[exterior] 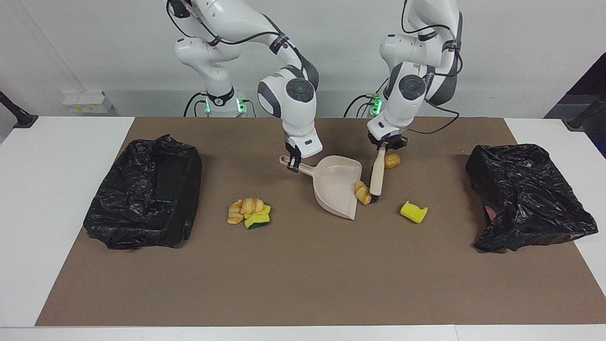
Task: Sweep and dump trash in bin
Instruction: 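Sweep the snack pieces into the dustpan with the left gripper's brush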
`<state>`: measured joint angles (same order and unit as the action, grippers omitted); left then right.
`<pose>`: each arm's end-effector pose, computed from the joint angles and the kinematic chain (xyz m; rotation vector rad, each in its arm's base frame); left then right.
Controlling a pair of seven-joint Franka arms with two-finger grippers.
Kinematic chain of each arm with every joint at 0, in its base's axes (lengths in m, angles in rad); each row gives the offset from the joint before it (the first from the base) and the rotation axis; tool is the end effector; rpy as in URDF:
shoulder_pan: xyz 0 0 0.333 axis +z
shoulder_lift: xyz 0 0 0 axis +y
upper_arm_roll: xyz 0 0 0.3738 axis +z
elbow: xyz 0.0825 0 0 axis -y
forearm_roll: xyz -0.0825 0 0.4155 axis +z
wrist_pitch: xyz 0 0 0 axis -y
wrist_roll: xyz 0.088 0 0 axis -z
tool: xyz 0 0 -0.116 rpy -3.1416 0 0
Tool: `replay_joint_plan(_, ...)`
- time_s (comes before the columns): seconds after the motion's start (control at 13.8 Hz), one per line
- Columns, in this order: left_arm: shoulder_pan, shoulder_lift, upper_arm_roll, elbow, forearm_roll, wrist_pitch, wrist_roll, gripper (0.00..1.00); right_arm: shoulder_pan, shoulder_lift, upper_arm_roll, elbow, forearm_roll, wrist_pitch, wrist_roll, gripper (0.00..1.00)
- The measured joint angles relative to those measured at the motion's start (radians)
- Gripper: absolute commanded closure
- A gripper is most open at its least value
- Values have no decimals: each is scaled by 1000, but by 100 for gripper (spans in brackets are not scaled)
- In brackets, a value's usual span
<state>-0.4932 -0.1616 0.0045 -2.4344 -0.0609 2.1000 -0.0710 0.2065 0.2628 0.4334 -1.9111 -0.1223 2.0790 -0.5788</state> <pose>0.4033 -0.2183 0.3806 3.0710 -0.5946 -0.2823 0.5277 0.3648 0.3952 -2.5229 -1.8641 0.1066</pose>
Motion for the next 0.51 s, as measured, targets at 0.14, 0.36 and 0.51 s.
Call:
replay_joint_plan(0.14,-83,-3,-2,15,-8,-9,-129,100,0,0,0,0,0,0,0,100)
replay_joint_plan(0.36,-157,-14,-7,80,-10,-122,-380,100,0,0,0,0,0,0,0,100)
replay_joint_plan(0.51,-152,-33,7,105,-10,-192,-453,100,0,0,0,0,0,0,0,100)
